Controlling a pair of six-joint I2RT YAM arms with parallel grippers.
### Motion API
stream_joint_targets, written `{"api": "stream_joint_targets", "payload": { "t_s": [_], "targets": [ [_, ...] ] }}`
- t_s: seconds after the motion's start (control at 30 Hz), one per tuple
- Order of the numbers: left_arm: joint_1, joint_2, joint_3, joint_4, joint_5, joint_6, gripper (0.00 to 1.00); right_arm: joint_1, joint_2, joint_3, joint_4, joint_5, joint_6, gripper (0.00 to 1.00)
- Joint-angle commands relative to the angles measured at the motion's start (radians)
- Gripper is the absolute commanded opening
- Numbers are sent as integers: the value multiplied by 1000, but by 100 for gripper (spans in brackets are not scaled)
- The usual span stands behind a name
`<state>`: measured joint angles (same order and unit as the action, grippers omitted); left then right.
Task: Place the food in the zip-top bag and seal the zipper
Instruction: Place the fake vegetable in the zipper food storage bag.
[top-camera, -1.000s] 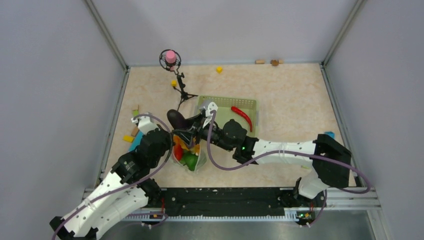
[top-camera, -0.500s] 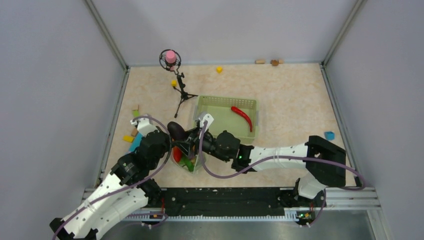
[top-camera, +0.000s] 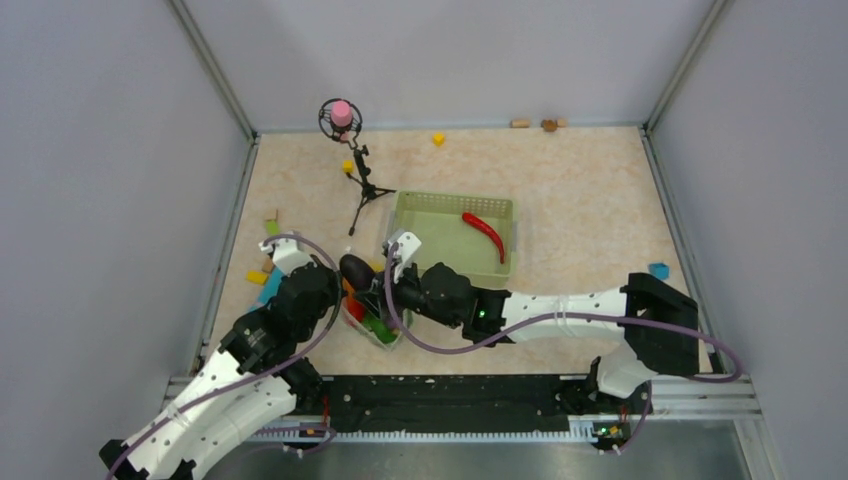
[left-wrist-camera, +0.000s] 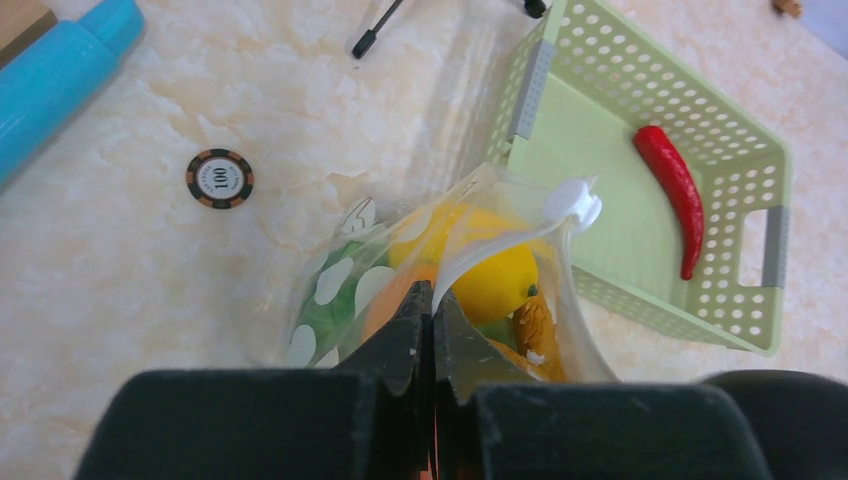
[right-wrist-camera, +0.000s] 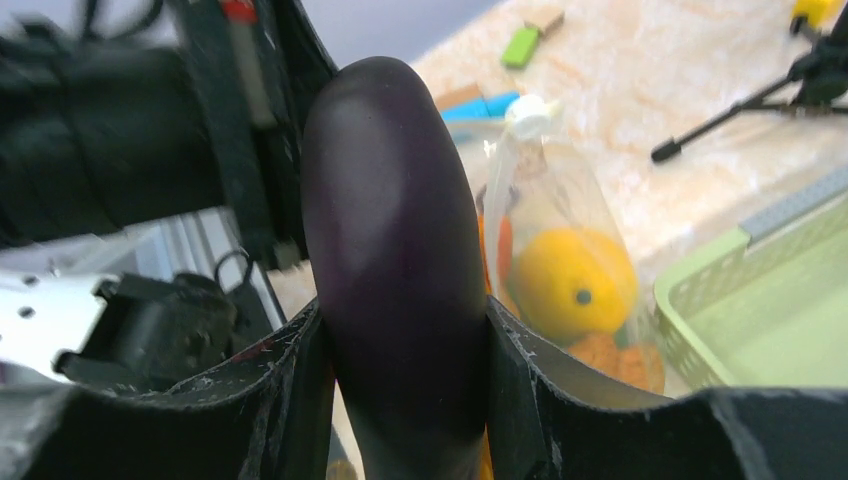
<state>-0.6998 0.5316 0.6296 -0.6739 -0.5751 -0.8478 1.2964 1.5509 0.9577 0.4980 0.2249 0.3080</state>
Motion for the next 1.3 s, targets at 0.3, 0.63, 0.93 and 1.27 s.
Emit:
{"api": "stream_joint_targets", "payload": {
  "t_s": [0.3,0.63,0.93,1.27],
  "targets": [
    [5,-45,-7,147,69,12,0,27,-65,16,-113,-6,16,29],
    [5,-33,-4,162,102,20,0,27,-100,46,-152,-45,-28,63],
    [5,-39,-9,165,118,25,0,27,-35,149,-201,50,-43,61],
    [5,-66,-10,166,136,29,0,27,60,230,-324,56,-20,31]
  ]
}}
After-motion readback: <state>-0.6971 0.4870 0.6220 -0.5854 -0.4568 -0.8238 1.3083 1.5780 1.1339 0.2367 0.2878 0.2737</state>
